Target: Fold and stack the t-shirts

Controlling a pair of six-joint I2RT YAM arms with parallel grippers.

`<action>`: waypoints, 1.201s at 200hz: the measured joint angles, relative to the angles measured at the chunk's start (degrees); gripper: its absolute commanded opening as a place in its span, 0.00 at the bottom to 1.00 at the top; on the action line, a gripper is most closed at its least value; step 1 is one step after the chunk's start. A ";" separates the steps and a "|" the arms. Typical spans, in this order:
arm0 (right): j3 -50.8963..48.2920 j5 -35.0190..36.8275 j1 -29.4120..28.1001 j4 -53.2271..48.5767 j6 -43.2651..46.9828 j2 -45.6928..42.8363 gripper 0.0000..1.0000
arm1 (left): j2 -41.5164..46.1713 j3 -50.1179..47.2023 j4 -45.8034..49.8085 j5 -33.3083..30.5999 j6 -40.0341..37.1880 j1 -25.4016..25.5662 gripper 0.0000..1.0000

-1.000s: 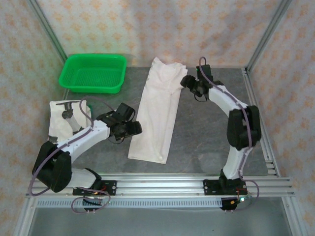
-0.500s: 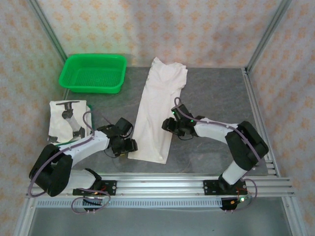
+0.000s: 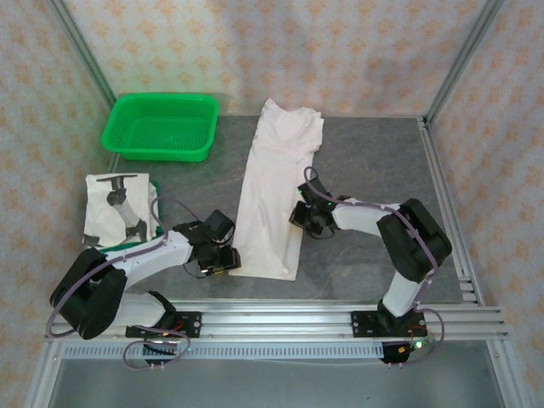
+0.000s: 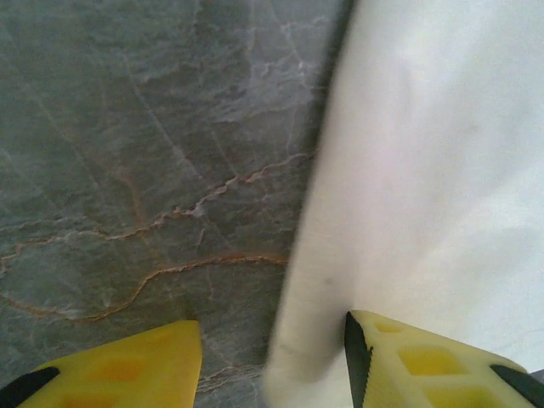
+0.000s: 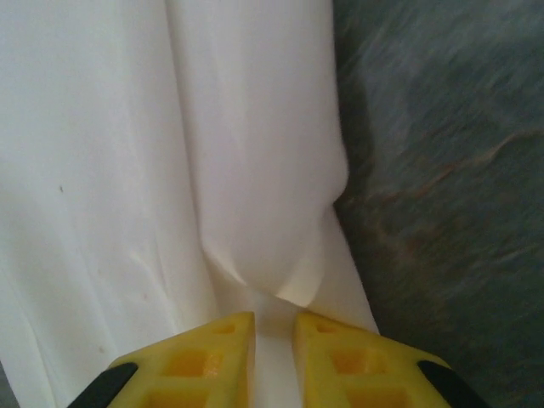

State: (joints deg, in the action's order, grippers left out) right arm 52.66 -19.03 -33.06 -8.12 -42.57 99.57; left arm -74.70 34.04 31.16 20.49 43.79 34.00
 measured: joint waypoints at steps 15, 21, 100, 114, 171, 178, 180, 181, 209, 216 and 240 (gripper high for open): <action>1.55 0.17 1.70 -1.18 1.42 0.83 0.25 | 0.70 0.02 0.31 0.68 -0.15 0.74 0.53; 2.27 0.39 2.25 -1.79 2.08 1.16 0.26 | 0.96 0.02 0.52 0.85 -0.17 1.09 0.55; 4.46 2.14 5.62 -4.37 9.35 -4.92 0.81 | 5.31 0.74 0.83 1.11 0.85 1.64 0.83; 0.33 1.07 5.33 -2.47 8.46 -11.04 0.88 | 6.91 0.28 -0.31 1.40 1.44 1.64 0.82; -18.03 -4.42 4.94 -0.48 5.97 -33.27 0.88 | 8.94 -3.50 -5.53 3.41 5.40 3.78 0.53; -19.23 -5.18 4.85 -1.11 5.57 -35.26 0.87 | 8.70 -3.50 -6.14 3.56 5.81 4.17 0.52; -19.39 -5.38 4.83 -1.25 5.57 -35.56 0.87 | 8.61 -3.50 -6.36 3.56 5.95 4.31 0.52; -19.54 -5.49 4.81 -1.29 5.60 -35.91 0.87 | 8.57 -3.50 -6.49 3.56 6.01 4.35 0.52; -20.68 -8.31 3.65 -3.89 4.87 -40.09 0.82 | 6.01 -3.48 -10.34 3.76 7.67 6.45 0.50; -20.68 -8.83 3.28 -4.92 4.92 -40.44 0.79 | 4.98 -3.45 -11.06 3.76 7.85 6.95 0.50; -20.81 -9.53 1.42 -9.88 5.18 -40.39 0.69 | 1.81 -3.45 -13.09 3.69 8.90 8.48 0.49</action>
State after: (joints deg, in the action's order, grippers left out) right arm 31.86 -28.56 -31.64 -18.00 -37.39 59.18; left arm -72.88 30.59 18.06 24.18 52.69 42.48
